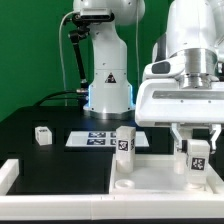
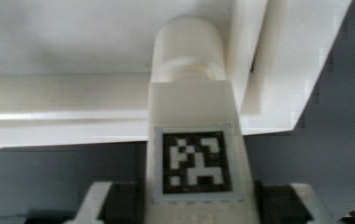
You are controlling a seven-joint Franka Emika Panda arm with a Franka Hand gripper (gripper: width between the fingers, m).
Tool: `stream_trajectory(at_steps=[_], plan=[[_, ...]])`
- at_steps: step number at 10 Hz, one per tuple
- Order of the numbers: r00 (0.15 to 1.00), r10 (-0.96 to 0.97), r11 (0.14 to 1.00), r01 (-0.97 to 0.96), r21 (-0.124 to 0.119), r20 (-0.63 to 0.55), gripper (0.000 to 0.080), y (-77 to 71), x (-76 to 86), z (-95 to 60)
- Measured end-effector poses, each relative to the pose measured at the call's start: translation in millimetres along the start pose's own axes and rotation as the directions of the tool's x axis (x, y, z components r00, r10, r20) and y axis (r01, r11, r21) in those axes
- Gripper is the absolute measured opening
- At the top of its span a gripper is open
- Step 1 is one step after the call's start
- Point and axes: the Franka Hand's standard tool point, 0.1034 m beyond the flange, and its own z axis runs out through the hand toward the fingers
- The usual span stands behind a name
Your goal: Assemble square table
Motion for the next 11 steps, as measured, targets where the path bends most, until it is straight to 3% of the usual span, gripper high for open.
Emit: stream_trajectory(at_steps=[1,2,3,9,11], plan=[[1.000,-0.003,1.000,0.003,0.000,0.000,0.0291,0.0,0.0,0.0],[1.000,-0.007,1.000,0.007,0.000,0.000,0.0476,0.1,0.0,0.0],[1.000,-0.010,1.000,0.010,0.000,0.000,0.0612,0.1,0.0,0.0],[0.999,-0.031,1.000,0.031,-0.001,0.013,0.0649,1.3,0.4,0.5],[0.990,0.011,1.000,-0.013,0.013,0.142,0.0649,6.4,15.0,-6.6]])
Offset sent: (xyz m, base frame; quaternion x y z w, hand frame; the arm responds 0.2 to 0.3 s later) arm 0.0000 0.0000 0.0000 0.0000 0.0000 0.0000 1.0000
